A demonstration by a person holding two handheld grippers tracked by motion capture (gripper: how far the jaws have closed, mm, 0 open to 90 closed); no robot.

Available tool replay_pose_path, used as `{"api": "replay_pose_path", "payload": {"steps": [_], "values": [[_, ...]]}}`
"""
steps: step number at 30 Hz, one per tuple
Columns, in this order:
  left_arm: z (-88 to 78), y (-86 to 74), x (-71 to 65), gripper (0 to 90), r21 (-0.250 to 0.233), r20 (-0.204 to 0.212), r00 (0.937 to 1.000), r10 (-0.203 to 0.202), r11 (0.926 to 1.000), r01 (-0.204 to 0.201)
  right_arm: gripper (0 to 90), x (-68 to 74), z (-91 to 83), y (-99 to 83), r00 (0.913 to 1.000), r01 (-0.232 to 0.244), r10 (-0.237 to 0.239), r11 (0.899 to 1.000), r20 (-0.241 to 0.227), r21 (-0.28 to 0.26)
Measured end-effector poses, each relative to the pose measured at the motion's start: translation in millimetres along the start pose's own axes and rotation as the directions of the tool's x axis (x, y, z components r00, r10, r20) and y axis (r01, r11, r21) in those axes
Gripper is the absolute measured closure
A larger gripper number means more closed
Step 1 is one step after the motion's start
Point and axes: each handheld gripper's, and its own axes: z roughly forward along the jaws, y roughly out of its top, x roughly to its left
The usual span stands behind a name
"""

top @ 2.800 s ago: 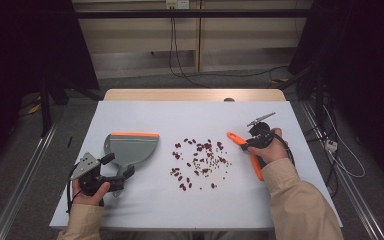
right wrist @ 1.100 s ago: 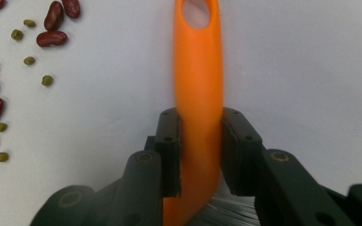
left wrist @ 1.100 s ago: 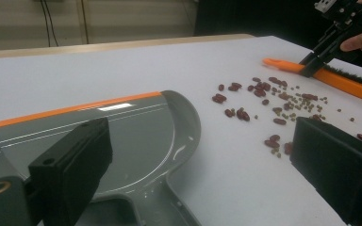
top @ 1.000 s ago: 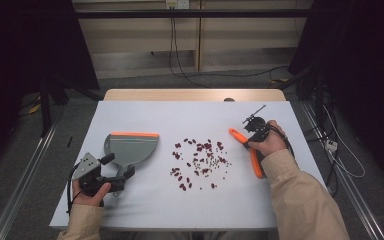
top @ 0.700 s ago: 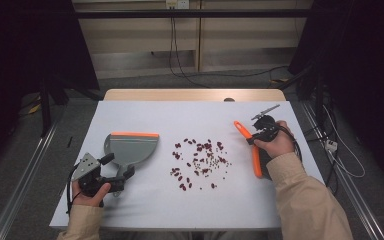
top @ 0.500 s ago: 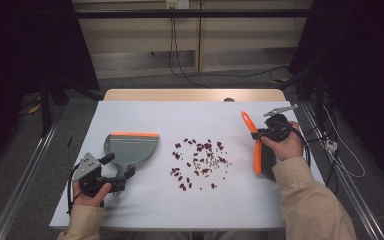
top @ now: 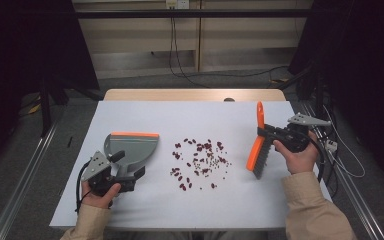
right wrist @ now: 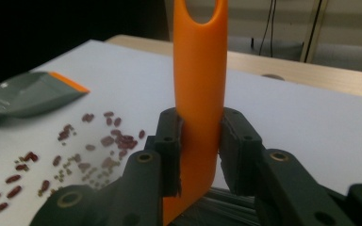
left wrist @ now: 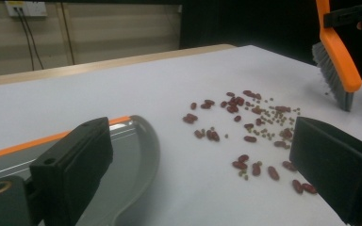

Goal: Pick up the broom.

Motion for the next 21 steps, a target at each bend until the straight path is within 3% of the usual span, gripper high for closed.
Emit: {"api": "replay_pose_path", "payload": {"steps": [5, 13, 17, 21], "values": [[7.3, 3.7, -8.2, 6.3, 0.001, 0.022, 0.9997, 0.009, 1.0000, -0.009, 71.0, 1.1, -10.5, -2.8, 0.9990, -0.018, 0.015, 0.997, -0.041, -0.071], [20.1, 12.4, -22.3, 6.2, 0.005, 0.062, 0.9977, 0.029, 0.9996, -0.029, 71.0, 5.2, -14.9, -0.3, 0.9941, -0.034, 0.019, 0.990, -0.107, -0.139], [33.6, 21.7, -35.0, 5.7, 0.002, 0.118, 0.9927, 0.025, 0.9997, -0.026, 70.9, 14.4, -11.4, 6.9, 0.9888, -0.047, 0.023, 0.986, -0.147, -0.158], [54.4, 31.4, -49.6, 4.5, -0.008, 0.182, 0.9823, 0.043, 0.9991, -0.042, 70.9, 31.2, -1.4, 19.1, 0.9837, -0.027, -0.003, 0.986, -0.180, -0.164]]}}
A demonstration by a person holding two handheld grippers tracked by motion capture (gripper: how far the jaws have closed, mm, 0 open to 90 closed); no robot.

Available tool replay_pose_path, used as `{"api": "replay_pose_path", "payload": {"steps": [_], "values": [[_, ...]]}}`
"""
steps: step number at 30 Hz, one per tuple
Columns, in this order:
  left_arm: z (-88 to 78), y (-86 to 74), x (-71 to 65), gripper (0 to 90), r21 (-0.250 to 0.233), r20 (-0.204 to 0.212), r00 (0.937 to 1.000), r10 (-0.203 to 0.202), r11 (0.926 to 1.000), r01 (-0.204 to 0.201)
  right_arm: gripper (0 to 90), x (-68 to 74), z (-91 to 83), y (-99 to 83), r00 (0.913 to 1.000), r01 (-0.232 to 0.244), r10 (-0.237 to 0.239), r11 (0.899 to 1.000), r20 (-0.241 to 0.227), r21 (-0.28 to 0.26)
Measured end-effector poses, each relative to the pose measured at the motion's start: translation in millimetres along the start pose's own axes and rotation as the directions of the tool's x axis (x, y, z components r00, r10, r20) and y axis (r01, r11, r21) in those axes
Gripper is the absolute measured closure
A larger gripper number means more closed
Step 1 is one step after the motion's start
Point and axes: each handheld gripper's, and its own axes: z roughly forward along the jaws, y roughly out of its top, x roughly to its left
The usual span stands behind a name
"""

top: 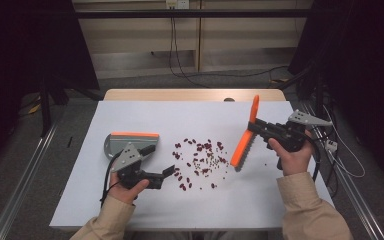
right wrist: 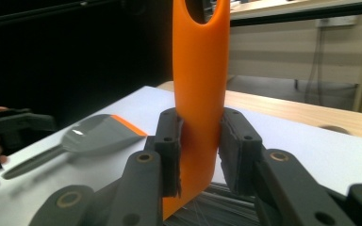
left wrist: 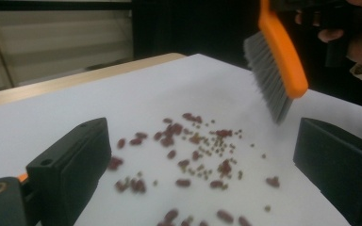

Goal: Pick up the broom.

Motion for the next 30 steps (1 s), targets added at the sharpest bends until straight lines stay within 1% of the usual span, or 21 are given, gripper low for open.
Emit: {"api": "replay_pose_path", "payload": {"steps": [1, 3, 5, 10, 11, 13, 14, 16, 17, 18, 19, 20, 21, 22, 23, 24, 25, 26, 27, 28, 30], "values": [[6.9, 2.3, -2.9, 4.8, 0.010, 0.013, 0.9999, -0.001, 0.9999, 0.001, 70.9, 3.6, 5.0, 1.8, 0.9999, 0.001, -0.001, 1.000, -0.015, 0.005], [21.5, 6.0, -8.6, 4.8, 0.034, 0.049, 0.9984, -0.030, 0.9990, 0.028, 70.8, 10.9, 16.0, 4.3, 0.9995, 0.017, -0.016, 1.000, -0.028, 0.016], [35.3, 8.6, -14.1, 6.4, 0.061, 0.075, 0.9965, -0.036, 0.9977, 0.031, 70.8, 17.0, 26.8, 4.9, 0.9989, 0.023, -0.022, 0.999, -0.041, 0.027], [65.2, 12.1, -23.5, 11.6, 0.095, 0.136, 0.9885, -0.066, 0.9941, 0.053, 70.8, 28.9, 49.7, 4.5, 0.9973, 0.028, -0.024, 0.998, -0.070, 0.048], [70.0, 12.8, -25.0, 14.1, 0.102, 0.144, 0.9867, -0.076, 0.9929, 0.061, 70.8, 31.1, 53.3, 4.7, 0.9968, 0.034, -0.029, 0.998, -0.074, 0.055], [78.2, 12.9, -28.0, 16.5, 0.118, 0.144, 0.9856, -0.088, 0.9905, 0.072, 70.8, 35.2, 59.4, 4.9, 0.9965, 0.039, -0.034, 0.997, -0.076, 0.064], [81.9, 12.3, -28.9, 18.8, 0.137, 0.144, 0.9854, -0.091, 0.9880, 0.071, 70.8, 37.1, 62.4, 5.1, 0.9960, 0.042, -0.036, 0.997, -0.081, 0.068], [87.4, 9.9, -29.4, 23.4, 0.176, 0.126, 0.9871, -0.099, 0.9815, 0.076, 70.8, 41.0, 68.3, 5.6, 0.9952, 0.049, -0.043, 0.996, -0.088, 0.074], [88.8, 8.7, -29.0, 28.2, 0.189, 0.119, 0.9868, -0.110, 0.9782, 0.086, 70.8, 43.4, 70.8, 6.0, 0.9951, 0.052, -0.045, 0.996, -0.088, 0.078], [89.0, 7.9, -28.1, 34.9, 0.205, 0.113, 0.9870, -0.114, 0.9746, 0.089, 70.8, 45.4, 73.3, 6.3, 0.9949, 0.055, -0.048, 0.995, -0.089, 0.078], [88.7, 7.7, -27.7, 40.9, 0.212, 0.103, 0.9882, -0.113, 0.9732, 0.089, 70.7, 47.0, 75.6, 6.7, 0.9939, 0.056, -0.048, 0.995, -0.099, 0.078], [87.6, 8.0, -27.8, 60.8, 0.204, 0.110, 0.9878, -0.110, 0.9752, 0.086, 70.7, 50.0, 79.2, 6.6, 0.9937, 0.054, -0.046, 0.996, -0.102, 0.077], [86.7, 8.6, -28.6, 60.8, 0.200, 0.110, 0.9898, -0.091, 0.9774, 0.068, 70.7, 50.0, 79.2, 6.6, 0.9937, 0.054, -0.046, 0.996, -0.102, 0.077], [85.9, 9.3, -29.6, 65.7, 0.209, 0.091, 0.9931, -0.073, 0.9765, 0.053, 70.6, 51.6, 80.9, 6.4, 0.9937, 0.058, -0.050, 0.995, -0.101, 0.079], [85.2, 9.3, -29.8, 66.2, 0.215, 0.079, 0.9939, -0.077, 0.9749, 0.059, 70.5, 52.8, 82.6, 6.1, 0.9940, 0.059, -0.052, 0.995, -0.097, 0.079], [84.5, 9.0, -29.7, 66.5, 0.219, 0.064, 0.9945, -0.082, 0.9735, 0.066, 70.3, 53.9, 84.8, 5.5, 0.9943, 0.049, -0.041, 0.996, -0.098, 0.079], [84.0, 8.3, -29.2, 67.6, 0.216, 0.052, 0.9948, -0.088, 0.9735, 0.075, 69.9, 57.5, 88.3, 5.1, 0.9957, 0.045, -0.038, 0.996, -0.084, 0.081], [82.9, 8.0, -28.0, 67.6, 0.215, 0.040, 0.9955, -0.086, 0.9737, 0.076, 69.9, 57.5, 88.3, 5.1, 0.9957, 0.045, -0.038, 0.996, -0.084, 0.081], [81.7, 7.6, -26.7, 68.4, 0.206, 0.022, 0.9958, -0.089, 0.9751, 0.082, 69.4, 60.1, 89.9, 5.5, 0.9960, 0.049, -0.043, 0.996, -0.078, 0.077], [79.8, 7.3, -24.8, 69.3, 0.190, 0.008, 0.9954, -0.095, 0.9775, 0.092, 67.9, 62.5, 91.3, 6.3, 0.9971, 0.040, -0.035, 0.997, -0.067, 0.074], [75.7, 9.2, -22.6, 70.1, 0.160, -0.016, 0.9954, -0.095, 0.9824, 0.096, 57.9, 66.9, 93.8, 8.6, 0.9982, 0.023, -0.020, 0.997, -0.056, 0.067]]}}
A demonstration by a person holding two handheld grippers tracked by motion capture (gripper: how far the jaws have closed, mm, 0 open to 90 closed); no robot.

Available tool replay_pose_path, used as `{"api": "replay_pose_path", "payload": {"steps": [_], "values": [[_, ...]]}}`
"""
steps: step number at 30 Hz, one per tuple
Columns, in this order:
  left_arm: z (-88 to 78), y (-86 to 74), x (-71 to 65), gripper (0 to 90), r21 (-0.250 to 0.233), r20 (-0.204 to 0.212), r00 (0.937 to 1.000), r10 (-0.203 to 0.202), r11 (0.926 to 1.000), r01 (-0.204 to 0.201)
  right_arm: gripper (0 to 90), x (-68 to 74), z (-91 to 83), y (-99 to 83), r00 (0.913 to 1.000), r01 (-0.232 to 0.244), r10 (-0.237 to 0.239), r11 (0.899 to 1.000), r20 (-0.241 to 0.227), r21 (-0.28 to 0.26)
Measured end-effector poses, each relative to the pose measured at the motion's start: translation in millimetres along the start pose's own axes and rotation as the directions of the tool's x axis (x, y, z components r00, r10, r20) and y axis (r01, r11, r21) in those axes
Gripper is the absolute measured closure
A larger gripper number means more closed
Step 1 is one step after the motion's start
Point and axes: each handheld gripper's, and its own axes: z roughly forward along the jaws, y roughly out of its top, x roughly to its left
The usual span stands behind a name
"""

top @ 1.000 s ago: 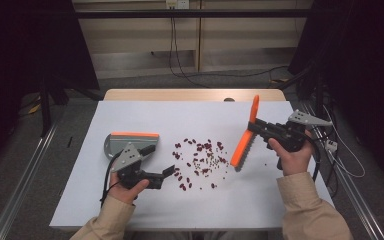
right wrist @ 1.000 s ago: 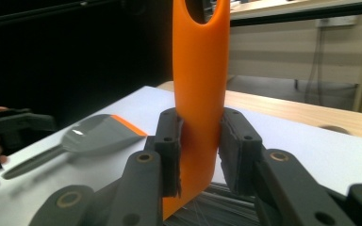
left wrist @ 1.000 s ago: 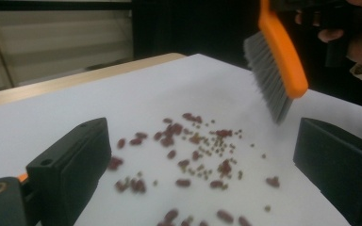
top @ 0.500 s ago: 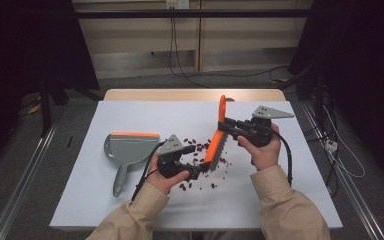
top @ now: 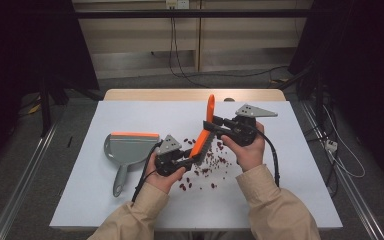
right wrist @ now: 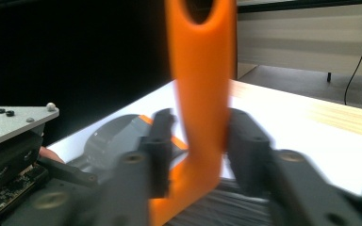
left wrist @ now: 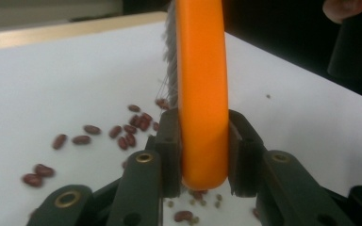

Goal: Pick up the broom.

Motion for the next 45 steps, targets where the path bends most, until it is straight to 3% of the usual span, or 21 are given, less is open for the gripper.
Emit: {"api": "replay_pose_path", "payload": {"steps": [5, 9, 13, 15, 17, 21, 23, 25, 26, 27, 28, 29, 31, 34, 36, 45], "values": [[-7.1, 1.0, 4.6, 70.3, -0.040, -0.045, 0.9988, -0.016, 0.9991, 0.014, 47.2, 11.3, 7.1, -3.0, 0.9985, -0.028, 0.028, 1.000, 0.047, -0.002], [-10.5, 0.1, 10.5, 70.3, -0.060, -0.091, 0.9954, -0.030, 0.9979, 0.024, 42.9, 17.9, 9.2, -12.5, 0.9903, -0.097, 0.097, 0.995, 0.099, 0.002], [-10.0, -0.7, 9.0, 70.3, -0.075, -0.116, 0.9928, -0.030, 0.9970, 0.021, 43.3, 22.7, 18.9, -22.8, 0.9801, -0.165, 0.161, 0.986, 0.117, 0.028], [-8.5, -1.0, 4.2, 70.2, -0.079, -0.119, 0.9928, -0.008, 0.9969, -0.002, 43.1, 25.1, 26.6, -26.0, 0.9761, -0.199, 0.196, 0.980, 0.094, 0.027], [-7.6, -0.7, 0.0, 68.7, -0.086, -0.121, 0.9924, 0.025, 0.9957, -0.035, 37.3, 28.9, 33.6, -27.2, 0.9663, -0.228, 0.222, 0.973, 0.129, 0.027], [-7.2, 0.3, -11.1, 65.5, -0.093, -0.149, 0.9853, 0.083, 0.9908, -0.098, 38.5, 31.0, 43.9, -29.6, 0.9402, -0.299, 0.288, 0.954, 0.183, 0.036], [-7.4, 1.4, -16.0, 63.9, -0.091, -0.175, 0.9767, 0.125, 0.9856, -0.142, 45.5, 32.4, 46.5, -29.6, 0.9195, -0.354, 0.344, 0.935, 0.190, 0.019], [-6.9, 2.0, -16.4, 61.3, -0.086, -0.190, 0.9721, 0.137, 0.9841, -0.156, 53.4, 31.3, 46.0, -27.5, 0.9118, -0.383, 0.375, 0.924, 0.167, 0.014], [-5.5, 1.5, -17.2, 58.2, -0.084, -0.195, 0.9694, 0.149, 0.9822, -0.168, 58.7, 29.9, 45.4, -27.0, 0.9019, -0.415, 0.408, 0.910, 0.143, 0.022], [-4.7, 1.1, -17.0, 58.7, -0.098, -0.170, 0.9730, 0.156, 0.9797, -0.175, 70.0, 27.3, 45.1, -27.0, 0.8917, -0.445, 0.440, 0.895, 0.107, 0.035], [-5.0, 1.8, -16.8, 67.7, -0.118, -0.153, 0.9778, 0.144, 0.9796, -0.162, 71.1, 24.4, 44.8, -27.5, 0.8916, -0.450, 0.445, 0.892, 0.083, 0.047], [-5.6, 2.9, -17.1, 62.3, -0.124, -0.141, 0.9816, 0.129, 0.9814, -0.147, 71.5, 23.6, 44.6, -26.1, 0.9093, -0.409, 0.402, 0.911, 0.106, 0.047], [-7.2, 3.9, -15.2, 47.5, -0.119, -0.131, 0.9849, 0.114, 0.9845, -0.130, 71.6, 17.6, 43.3, -26.0, 0.9022, -0.429, 0.423, 0.901, 0.086, 0.065], [-10.7, 3.2, -9.0, 40.0, -0.096, -0.120, 0.9875, 0.103, 0.9888, -0.115, 71.6, 10.2, 37.5, -23.5, 0.9224, -0.376, 0.366, 0.924, 0.122, 0.068], [-14.2, 3.2, -4.7, 34.0, -0.088, -0.106, 0.9898, 0.095, 0.9907, -0.104, 71.6, 4.3, 32.8, -22.0, 0.9352, -0.346, 0.335, 0.934, 0.114, 0.087], [-33.6, 3.3, 17.3, 16.9, -0.108, -0.056, 0.9964, 0.063, 0.9917, -0.069, 71.5, -20.8, 2.1, -16.9, 0.9638, -0.235, 0.205, 0.955, 0.171, 0.179]]}}
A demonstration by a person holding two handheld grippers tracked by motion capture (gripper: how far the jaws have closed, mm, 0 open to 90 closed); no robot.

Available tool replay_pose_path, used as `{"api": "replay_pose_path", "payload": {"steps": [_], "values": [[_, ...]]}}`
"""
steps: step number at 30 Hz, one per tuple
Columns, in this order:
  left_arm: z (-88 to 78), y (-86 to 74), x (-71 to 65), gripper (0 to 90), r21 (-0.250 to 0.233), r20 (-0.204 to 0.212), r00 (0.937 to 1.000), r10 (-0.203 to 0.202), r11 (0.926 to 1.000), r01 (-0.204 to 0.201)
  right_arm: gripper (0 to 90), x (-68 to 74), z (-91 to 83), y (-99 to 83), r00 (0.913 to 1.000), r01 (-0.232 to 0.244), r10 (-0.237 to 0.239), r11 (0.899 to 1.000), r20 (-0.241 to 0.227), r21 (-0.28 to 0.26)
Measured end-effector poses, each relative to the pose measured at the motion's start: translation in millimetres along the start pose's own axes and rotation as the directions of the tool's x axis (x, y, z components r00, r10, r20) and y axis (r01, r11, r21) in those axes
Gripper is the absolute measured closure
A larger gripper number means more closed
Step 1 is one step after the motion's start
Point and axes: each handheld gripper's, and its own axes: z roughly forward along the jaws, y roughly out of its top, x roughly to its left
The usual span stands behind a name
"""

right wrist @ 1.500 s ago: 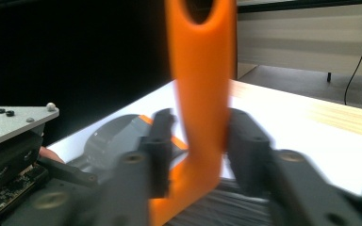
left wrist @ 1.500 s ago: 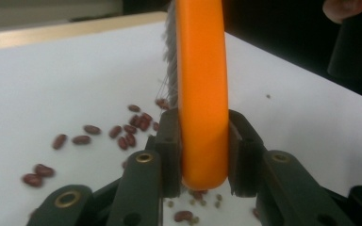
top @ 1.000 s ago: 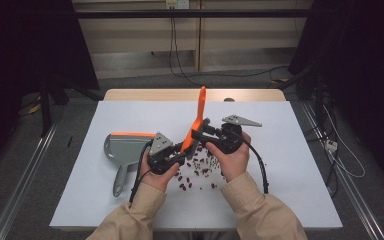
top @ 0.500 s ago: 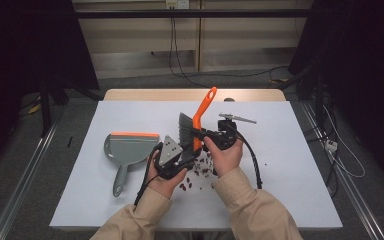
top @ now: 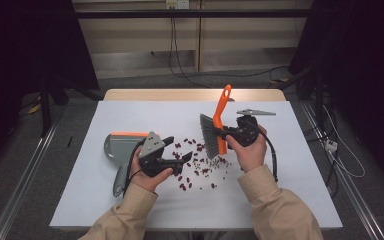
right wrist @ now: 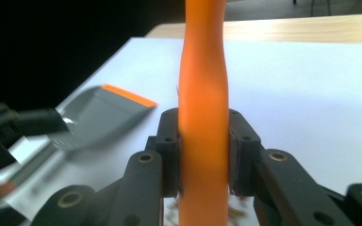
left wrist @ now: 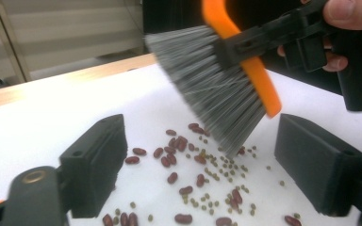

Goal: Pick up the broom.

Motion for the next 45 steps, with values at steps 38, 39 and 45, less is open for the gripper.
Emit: {"api": "replay_pose_path", "payload": {"steps": [38, 39, 45], "values": [[-65.8, -21.3, 61.5, 5.6, 0.007, 0.001, 0.9985, -0.054, 0.9985, 0.054, 71.5, -90.2, -92.8, 9.8, 0.9147, 0.110, -0.202, 0.957, 0.350, 0.267], [-65.7, -21.4, 61.6, 5.6, 0.007, -0.002, 0.9985, -0.055, 0.9985, 0.055, 71.5, -93.6, -91.1, 9.3, 0.9103, 0.099, -0.202, 0.954, 0.361, 0.283], [-66.2, -21.8, 61.9, 5.7, 0.011, -0.010, 0.9989, -0.045, 0.9989, 0.045, 71.1, -112.8, -61.9, -9.0, 0.9146, 0.075, -0.193, 0.945, 0.355, 0.318]]}}
